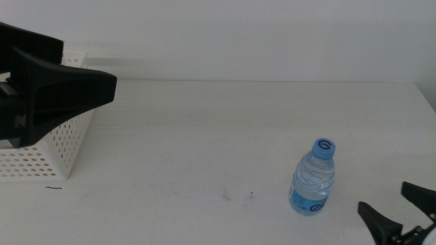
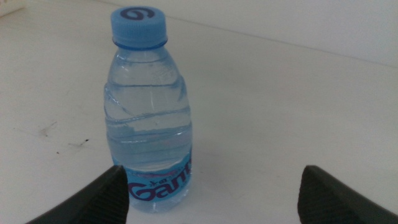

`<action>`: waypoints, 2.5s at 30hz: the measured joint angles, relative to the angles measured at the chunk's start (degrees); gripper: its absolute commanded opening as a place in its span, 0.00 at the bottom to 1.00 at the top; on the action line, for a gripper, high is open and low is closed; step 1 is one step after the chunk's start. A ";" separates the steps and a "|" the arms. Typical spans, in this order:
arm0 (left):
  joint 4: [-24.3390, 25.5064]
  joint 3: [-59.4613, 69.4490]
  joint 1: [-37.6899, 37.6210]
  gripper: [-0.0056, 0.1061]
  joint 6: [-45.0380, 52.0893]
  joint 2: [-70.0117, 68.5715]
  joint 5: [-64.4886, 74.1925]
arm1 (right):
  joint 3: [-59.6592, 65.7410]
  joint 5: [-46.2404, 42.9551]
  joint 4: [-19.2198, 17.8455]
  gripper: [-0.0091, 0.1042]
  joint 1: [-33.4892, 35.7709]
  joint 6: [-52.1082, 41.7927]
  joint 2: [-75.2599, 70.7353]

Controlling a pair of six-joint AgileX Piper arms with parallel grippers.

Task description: Use arms to grab the bottles and put them into the dustbin to the left of the table.

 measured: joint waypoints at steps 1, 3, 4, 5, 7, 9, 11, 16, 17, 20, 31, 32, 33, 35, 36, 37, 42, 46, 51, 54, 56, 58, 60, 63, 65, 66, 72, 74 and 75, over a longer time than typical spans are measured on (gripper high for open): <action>0.00 0.00 0.00 0.89 0.00 0.00 0.00 | 0.00 -1.96 0.00 0.88 0.00 0.00 2.13; 0.00 0.00 0.00 0.89 0.00 0.00 0.00 | 0.00 -4.35 0.00 0.88 0.00 0.00 5.56; 0.00 0.00 0.00 0.89 0.00 0.00 0.00 | 0.00 -5.18 -0.09 0.88 0.00 0.00 7.13; 0.00 0.00 0.00 0.89 0.00 0.00 0.00 | 0.00 -5.71 -0.09 0.88 0.00 0.00 8.18; 0.00 0.00 0.00 0.89 0.00 0.00 0.00 | 0.00 -6.20 -0.09 0.88 0.00 0.00 9.96; 0.00 0.00 0.00 0.89 0.00 0.00 0.00 | 0.00 -6.54 -0.09 0.88 0.00 0.00 10.53; 0.00 0.00 0.00 0.89 0.00 0.00 0.00 | 0.00 -6.90 -0.09 0.88 0.00 0.00 10.57; 0.11 0.00 0.00 0.89 0.00 0.00 0.00 | 0.00 -7.40 -0.09 0.88 0.00 3.05 10.97; 0.41 0.00 0.00 0.89 0.00 0.00 0.00 | 0.00 -7.70 -0.50 0.88 0.00 3.54 11.60; 1.39 0.00 0.00 0.89 0.00 0.00 0.00 | 0.00 -10.59 -6.07 0.87 0.00 4.44 14.83; 1.88 0.00 0.00 0.89 0.00 0.00 0.00 | -0.54 -26.63 -8.18 0.79 0.00 0.23 35.22; 1.88 0.00 0.00 0.89 0.00 0.00 0.00 | -1.32 -26.93 -8.18 0.79 0.00 -0.01 36.61; 1.96 0.00 0.00 0.89 0.00 0.00 0.00 | -2.40 -27.03 -8.18 0.79 0.00 -0.16 38.22; 1.96 0.00 0.00 0.89 0.00 0.00 0.00 | -4.67 -27.49 -8.99 0.79 0.00 -0.24 40.68; 1.96 0.00 0.00 0.89 0.00 0.00 0.00 | -6.04 -27.63 -9.38 0.79 0.00 -0.30 41.74; 1.96 0.00 0.00 0.89 0.00 0.00 0.00 | -7.36 -27.87 -9.51 0.79 0.00 -0.30 42.59; 2.42 0.00 0.00 0.89 0.00 0.00 0.00 | -13.46 -28.12 -10.06 0.79 0.00 -0.39 45.59; 2.53 0.00 0.00 0.89 0.00 0.00 0.00 | -18.40 -28.12 -11.61 0.78 0.09 -0.01 48.65; 2.53 0.00 0.00 0.89 0.00 0.00 0.00 | -22.72 -28.12 -15.52 0.43 0.09 2.00 52.46; 2.53 0.00 0.00 0.89 0.00 0.00 0.00 | -23.75 -28.14 -16.95 0.07 0.09 2.47 52.92; 2.53 0.00 0.00 0.89 0.00 0.00 0.00 | -24.85 -27.36 -18.03 0.06 0.21 3.33 53.02; 2.53 0.00 0.00 0.89 0.00 0.00 0.00 | -27.24 -24.50 -18.51 0.06 1.02 4.60 53.02; 2.53 0.00 0.00 0.89 0.00 0.00 0.00 | -31.54 -20.72 -18.71 0.06 2.60 5.73 53.16; 2.53 0.00 0.00 0.89 0.00 0.00 0.00 | -40.47 -14.31 -19.37 0.06 5.55 7.19 54.00; 2.53 0.00 0.00 0.89 0.00 0.00 -0.12 | -46.59 -10.68 -20.24 0.06 7.43 9.05 55.38; 2.53 0.00 0.00 0.89 0.00 0.00 -0.38 | -49.98 -9.32 -21.05 0.06 8.32 10.64 56.53; 2.53 0.00 0.00 0.89 0.00 0.00 -2.14 | -66.01 -6.08 -25.36 0.06 11.92 17.64 66.18; 2.53 0.00 0.00 0.89 0.00 0.00 -2.62 | -70.41 -5.53 -25.77 0.06 12.61 19.22 69.28; 2.53 0.00 0.00 0.89 0.00 0.00 -2.86 | -72.33 -5.38 -25.91 0.06 13.02 19.64 70.84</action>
